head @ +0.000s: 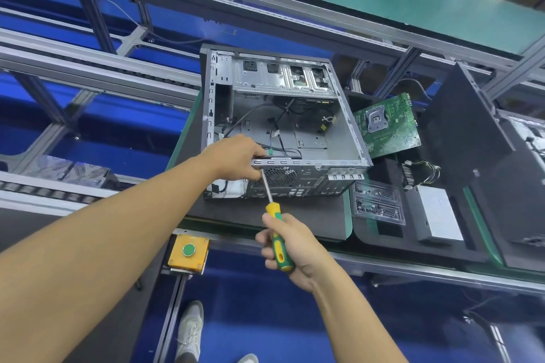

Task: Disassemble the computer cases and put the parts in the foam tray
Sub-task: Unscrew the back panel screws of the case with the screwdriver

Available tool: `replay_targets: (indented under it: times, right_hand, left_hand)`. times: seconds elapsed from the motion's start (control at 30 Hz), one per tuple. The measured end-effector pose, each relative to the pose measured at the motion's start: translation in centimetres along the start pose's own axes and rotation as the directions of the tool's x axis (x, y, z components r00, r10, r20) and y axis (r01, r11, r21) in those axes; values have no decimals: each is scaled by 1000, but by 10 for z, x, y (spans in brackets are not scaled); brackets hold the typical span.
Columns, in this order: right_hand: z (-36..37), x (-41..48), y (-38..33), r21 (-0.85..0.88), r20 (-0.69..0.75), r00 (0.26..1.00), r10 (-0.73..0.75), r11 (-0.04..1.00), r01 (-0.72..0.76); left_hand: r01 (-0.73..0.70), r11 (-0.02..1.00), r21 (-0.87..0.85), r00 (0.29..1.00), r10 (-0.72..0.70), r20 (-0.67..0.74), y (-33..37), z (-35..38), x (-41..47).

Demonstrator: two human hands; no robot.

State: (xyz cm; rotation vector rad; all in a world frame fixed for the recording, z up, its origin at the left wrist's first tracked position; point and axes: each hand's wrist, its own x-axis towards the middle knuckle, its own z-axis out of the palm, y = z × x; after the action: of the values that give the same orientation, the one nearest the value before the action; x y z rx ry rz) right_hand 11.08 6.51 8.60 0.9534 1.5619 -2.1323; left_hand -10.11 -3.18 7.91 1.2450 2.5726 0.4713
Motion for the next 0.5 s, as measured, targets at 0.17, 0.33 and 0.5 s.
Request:
replay_targets:
  times: [0.17, 0.33, 0.5]
  right_hand:
    - [-8, -1, -5, 211, 186, 981, 63, 972, -102]
    - [-5, 5, 17, 140, 20, 996, -82, 987, 78]
    - [-2, 6, 18, -35, -27, 998, -48, 998, 47]
  left_hand:
    - [4, 1000, 1, 1000, -4, -12, 1, -1, 0]
    - [11, 1000, -5, 1000, -11, -7, 2, -1, 0]
    - [17, 1000, -14, 1000, -17, 2, 4, -2, -1]
